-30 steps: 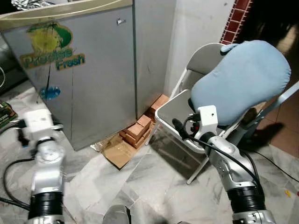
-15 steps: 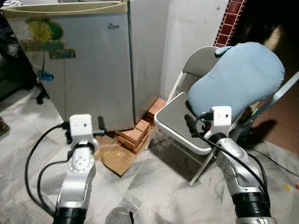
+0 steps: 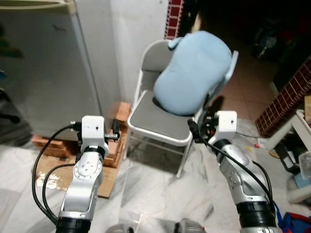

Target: Restocking fridge

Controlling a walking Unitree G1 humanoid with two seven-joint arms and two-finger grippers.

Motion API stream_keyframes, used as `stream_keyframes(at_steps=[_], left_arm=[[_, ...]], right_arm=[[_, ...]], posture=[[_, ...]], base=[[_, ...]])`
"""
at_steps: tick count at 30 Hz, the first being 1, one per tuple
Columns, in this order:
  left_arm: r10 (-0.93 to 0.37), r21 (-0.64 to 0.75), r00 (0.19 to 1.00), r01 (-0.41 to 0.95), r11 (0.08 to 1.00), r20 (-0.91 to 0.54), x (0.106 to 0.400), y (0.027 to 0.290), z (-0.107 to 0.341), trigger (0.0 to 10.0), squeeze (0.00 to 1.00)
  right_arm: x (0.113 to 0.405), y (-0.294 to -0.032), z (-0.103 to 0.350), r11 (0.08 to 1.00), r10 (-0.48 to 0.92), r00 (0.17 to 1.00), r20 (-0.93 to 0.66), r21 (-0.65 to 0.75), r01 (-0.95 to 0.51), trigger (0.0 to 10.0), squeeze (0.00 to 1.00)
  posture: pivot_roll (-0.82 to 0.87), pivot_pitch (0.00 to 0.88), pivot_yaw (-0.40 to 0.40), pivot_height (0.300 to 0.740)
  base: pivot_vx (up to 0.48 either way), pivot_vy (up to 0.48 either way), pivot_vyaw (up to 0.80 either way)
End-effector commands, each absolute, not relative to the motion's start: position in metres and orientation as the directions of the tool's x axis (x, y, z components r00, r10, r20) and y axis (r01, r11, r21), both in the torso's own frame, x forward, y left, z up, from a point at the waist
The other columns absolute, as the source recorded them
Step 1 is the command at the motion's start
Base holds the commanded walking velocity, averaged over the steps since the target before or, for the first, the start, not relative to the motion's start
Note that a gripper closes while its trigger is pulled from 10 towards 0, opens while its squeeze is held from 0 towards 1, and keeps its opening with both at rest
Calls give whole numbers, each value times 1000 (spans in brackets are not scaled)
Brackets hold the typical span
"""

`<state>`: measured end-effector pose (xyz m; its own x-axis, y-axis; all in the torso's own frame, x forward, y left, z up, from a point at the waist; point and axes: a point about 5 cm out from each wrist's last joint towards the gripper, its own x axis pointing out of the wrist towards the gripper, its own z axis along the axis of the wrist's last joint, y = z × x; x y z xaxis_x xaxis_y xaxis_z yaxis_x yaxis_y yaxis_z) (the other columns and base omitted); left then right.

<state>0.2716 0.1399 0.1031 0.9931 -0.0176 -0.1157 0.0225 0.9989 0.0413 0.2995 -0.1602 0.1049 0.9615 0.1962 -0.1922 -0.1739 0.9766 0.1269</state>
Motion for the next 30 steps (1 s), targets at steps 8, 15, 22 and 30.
stream_keyframes(at_steps=[8,15,22,30], left_arm=[[-89,39,989,95,995,-122,269,126,104,10000,0],[-126,7,984,128,992,-125,269,121,105,10000,0],[-153,-9,980,153,988,-124,268,118,106,10000,0],[-160,-16,979,160,987,-126,269,117,106,10000,0]], right_arm=[[298,-163,102,977,192,959,-210,132,-167,10000,0],[298,-163,102,977,194,958,-212,129,-169,10000,0],[299,-163,102,977,193,957,-215,129,-168,10000,0],[300,-163,102,977,193,958,-212,133,-168,10000,0]], posture=[[15,0,-5,740],[11,0,-7,740],[8,0,-6,740],[3,0,-3,740]], base=[[-214,417,-491],[-299,378,-800],[-303,376,-800],[-303,377,-800]])
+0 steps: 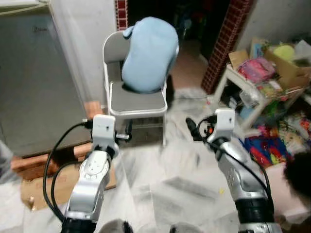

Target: Restocking fridge

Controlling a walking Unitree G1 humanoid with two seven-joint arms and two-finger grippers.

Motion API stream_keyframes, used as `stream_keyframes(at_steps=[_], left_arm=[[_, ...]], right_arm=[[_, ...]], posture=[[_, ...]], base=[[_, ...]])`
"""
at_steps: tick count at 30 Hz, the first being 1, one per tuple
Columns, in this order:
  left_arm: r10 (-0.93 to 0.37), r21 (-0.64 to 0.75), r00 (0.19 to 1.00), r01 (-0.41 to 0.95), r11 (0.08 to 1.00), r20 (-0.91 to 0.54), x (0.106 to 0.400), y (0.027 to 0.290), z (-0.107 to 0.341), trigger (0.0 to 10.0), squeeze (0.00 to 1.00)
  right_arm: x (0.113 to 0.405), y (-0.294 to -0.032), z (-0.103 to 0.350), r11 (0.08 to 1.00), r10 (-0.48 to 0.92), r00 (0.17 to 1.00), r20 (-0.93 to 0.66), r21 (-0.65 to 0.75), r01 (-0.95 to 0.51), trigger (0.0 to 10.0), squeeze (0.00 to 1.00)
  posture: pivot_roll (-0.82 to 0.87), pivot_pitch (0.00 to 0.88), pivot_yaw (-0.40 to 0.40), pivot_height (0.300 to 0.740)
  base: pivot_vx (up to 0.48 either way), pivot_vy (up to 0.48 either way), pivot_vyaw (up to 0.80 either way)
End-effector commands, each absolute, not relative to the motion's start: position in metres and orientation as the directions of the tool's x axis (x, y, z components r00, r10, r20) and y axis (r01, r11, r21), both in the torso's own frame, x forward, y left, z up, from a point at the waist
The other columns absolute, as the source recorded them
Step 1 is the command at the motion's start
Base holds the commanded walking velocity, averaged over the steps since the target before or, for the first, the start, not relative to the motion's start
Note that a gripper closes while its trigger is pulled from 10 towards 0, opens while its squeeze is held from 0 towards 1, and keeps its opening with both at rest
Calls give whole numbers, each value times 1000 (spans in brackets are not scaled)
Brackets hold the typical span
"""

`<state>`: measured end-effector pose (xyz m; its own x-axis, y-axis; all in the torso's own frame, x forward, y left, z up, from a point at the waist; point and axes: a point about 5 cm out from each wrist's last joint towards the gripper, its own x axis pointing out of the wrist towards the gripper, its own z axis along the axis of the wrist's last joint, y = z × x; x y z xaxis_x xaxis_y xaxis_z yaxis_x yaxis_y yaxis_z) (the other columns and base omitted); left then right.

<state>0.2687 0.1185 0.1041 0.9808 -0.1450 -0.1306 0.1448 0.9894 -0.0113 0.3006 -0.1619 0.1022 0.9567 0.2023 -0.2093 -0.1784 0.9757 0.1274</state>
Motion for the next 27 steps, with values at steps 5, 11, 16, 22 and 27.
stream_keyframes(at_steps=[5,11,16,22,27], left_arm=[[-165,-20,978,164,986,-124,269,116,107,10000,0],[-195,-55,974,190,980,-114,268,113,109,10000,0],[-223,-74,969,216,974,-110,267,112,109,10000,0],[-239,-95,964,229,969,-113,264,115,109,10000,0],[-251,-112,960,238,965,-124,260,119,106,10000,0]], right_arm=[[300,-163,102,977,194,958,-211,133,-168,10000,0],[300,-163,102,977,193,958,-211,134,-167,10000,0],[300,-164,103,978,187,961,-205,130,-163,10000,0],[295,-169,111,985,150,976,-159,104,-135,10000,0],[289,-176,114,988,116,983,-144,120,-99,10000,0]], posture=[[1,0,-2,740],[-1,0,-3,740],[0,0,-6,740],[12,0,-20,740],[14,0,-26,740]], base=[[-304,375,-800],[-234,399,-800],[0,445,-800],[0,452,-400],[0,465,-160]])
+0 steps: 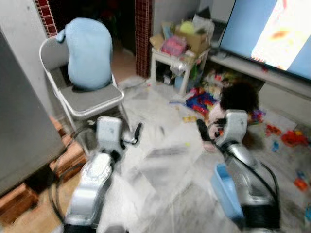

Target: Restocking fridge

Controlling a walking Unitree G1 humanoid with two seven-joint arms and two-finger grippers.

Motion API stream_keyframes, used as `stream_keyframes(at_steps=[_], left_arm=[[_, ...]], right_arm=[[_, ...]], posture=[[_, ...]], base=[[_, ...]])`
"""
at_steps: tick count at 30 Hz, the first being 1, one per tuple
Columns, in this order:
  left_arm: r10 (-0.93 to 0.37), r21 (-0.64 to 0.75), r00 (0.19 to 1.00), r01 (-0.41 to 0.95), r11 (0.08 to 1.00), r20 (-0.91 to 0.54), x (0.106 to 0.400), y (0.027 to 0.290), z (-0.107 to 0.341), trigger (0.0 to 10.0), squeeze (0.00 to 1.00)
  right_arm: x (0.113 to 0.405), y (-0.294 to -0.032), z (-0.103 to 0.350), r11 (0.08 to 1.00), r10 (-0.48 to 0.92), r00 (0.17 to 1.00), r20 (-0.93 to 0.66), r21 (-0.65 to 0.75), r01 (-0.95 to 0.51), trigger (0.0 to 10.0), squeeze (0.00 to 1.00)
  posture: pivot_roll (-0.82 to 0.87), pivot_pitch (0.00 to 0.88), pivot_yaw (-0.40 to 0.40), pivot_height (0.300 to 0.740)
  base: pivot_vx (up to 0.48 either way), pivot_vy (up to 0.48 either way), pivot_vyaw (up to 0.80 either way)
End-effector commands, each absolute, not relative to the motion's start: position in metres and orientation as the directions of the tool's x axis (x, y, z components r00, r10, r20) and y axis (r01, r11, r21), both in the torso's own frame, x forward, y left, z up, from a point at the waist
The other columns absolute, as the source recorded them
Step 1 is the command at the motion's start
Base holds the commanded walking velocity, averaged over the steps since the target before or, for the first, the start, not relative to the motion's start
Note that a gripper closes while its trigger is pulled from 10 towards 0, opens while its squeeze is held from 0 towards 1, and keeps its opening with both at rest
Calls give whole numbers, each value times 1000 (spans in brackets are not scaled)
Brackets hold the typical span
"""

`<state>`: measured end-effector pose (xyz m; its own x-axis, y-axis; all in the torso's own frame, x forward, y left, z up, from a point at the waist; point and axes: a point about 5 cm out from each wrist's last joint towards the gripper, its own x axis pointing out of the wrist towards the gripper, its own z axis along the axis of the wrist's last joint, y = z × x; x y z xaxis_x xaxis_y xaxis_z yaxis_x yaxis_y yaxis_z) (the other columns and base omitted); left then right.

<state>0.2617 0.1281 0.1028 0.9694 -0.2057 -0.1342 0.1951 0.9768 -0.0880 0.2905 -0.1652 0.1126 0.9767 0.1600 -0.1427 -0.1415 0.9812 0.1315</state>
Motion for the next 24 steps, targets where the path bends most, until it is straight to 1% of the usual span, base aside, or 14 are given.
stream_keyframes(at_steps=[1,3,5,8,10,14,18,19,21,22,24], left_arm=[[-259,-107,957,246,963,-131,259,119,104,10000,0],[-269,-108,953,256,961,-137,259,119,103,10000,0],[-295,-78,949,288,955,-114,259,117,106,10000,0],[-265,-76,958,258,963,-109,259,120,108,10000,0],[-222,-64,970,216,974,-98,255,127,111,10000,0],[-204,-40,976,202,979,-73,250,131,114,10000,0],[-175,-43,983,173,984,-62,246,135,116,10000,0],[-172,-53,982,168,984,-72,245,137,115,10000,0],[-192,-57,978,188,981,-78,245,136,115,10000,0],[-272,-100,959,265,959,-77,242,128,117,10000,0],[-319,-119,944,309,944,-83,239,124,116,10000,0]], right_arm=[[286,-178,114,989,105,985,-140,119,-88,10000,0],[285,-179,114,991,89,986,-143,115,-73,10000,0],[285,-181,114,991,62,988,-144,127,-43,10000,0],[286,-182,115,991,53,988,-147,130,-34,10000,0],[287,-178,119,991,71,987,-143,119,-54,10000,0],[289,-172,121,990,109,984,-140,107,-95,10000,0],[293,-169,121,988,120,982,-144,111,-104,10000,0],[295,-168,120,989,106,983,-150,115,-89,10000,0],[296,-169,120,991,94,985,-145,110,-78,10000,0],[295,-172,123,993,73,988,-133,102,-60,10000,0],[295,-174,125,994,55,991,-120,99,-43,10000,0]], posture=[[11,0,-28,740],[8,0,-29,740],[17,0,-45,740],[29,0,-67,740],[46,0,-96,740],[75,0,-138,740],[93,0,-151,740],[95,0,-145,740],[96,0,-136,740],[85,0,-121,740],[73,0,-101,740]], base=[[0,469,-800],[0,465,-800],[0,469,-800],[0,476,-800],[0,0,-800],[0,0,-800],[0,0,-759],[0,0,0],[0,0,0],[0,0,0],[0,377,0]])
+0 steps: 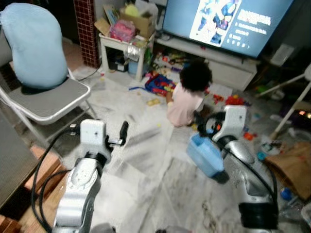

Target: Restocking fridge

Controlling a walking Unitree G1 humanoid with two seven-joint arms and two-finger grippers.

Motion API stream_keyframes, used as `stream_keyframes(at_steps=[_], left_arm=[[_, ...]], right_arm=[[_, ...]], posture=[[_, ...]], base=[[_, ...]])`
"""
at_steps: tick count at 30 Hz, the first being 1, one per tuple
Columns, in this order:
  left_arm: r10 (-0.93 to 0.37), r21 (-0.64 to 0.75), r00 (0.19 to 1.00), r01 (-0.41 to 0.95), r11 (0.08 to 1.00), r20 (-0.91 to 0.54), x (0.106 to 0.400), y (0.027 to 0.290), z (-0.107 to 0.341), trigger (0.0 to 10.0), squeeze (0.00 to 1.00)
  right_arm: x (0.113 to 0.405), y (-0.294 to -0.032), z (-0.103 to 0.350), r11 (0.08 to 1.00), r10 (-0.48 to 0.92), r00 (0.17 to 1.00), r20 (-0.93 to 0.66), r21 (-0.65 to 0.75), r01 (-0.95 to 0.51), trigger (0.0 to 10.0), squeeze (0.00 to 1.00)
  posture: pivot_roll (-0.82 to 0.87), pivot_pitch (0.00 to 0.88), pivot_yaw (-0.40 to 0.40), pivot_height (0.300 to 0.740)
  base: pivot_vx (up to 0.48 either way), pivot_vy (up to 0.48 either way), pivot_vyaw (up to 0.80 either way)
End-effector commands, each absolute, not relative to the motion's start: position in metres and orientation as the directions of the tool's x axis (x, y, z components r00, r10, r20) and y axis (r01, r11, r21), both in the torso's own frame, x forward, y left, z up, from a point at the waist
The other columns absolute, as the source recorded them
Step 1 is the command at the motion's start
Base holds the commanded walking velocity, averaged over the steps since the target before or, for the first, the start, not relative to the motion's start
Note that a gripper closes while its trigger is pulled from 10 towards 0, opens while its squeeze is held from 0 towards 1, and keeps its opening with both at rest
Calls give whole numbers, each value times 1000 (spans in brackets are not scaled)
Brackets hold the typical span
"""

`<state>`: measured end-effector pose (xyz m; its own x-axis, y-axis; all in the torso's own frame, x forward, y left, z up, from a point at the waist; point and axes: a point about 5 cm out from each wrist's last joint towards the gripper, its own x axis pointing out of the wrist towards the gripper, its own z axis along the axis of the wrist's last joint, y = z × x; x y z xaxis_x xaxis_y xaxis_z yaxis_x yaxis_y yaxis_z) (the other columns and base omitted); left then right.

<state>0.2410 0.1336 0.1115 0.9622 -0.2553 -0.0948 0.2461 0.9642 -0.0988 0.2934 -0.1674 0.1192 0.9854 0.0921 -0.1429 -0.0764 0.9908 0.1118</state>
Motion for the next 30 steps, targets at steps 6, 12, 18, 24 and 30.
stream_keyframes(at_steps=[6,12,18,24,30], left_arm=[[-394,-119,913,382,916,-107,235,116,110,10000,0],[-447,-116,887,435,893,-117,240,109,109,10000,0],[-512,-101,851,503,858,-112,243,102,111,10000,0],[-569,-86,815,563,822,-109,244,99,112,10000,0],[-578,-77,809,573,816,-108,243,95,111,10000,0]], right_arm=[[291,-182,126,995,-13,994,-111,96,24,10000,0],[284,-188,122,993,-57,992,-114,96,68,10000,0],[278,-192,124,986,-109,990,-92,119,120,10000,0],[275,-191,123,984,-126,987,-95,115,137,10000,0],[279,-189,125,988,-108,990,-88,104,117,10000,0]], posture=[[30,0,-51,740],[4,0,-20,740],[-21,0,30,740],[-25,0,30,740],[-26,0,18,740]], base=[[42,433,0],[125,152,-667],[0,0,-773],[143,0,-800],[168,0,-800]])
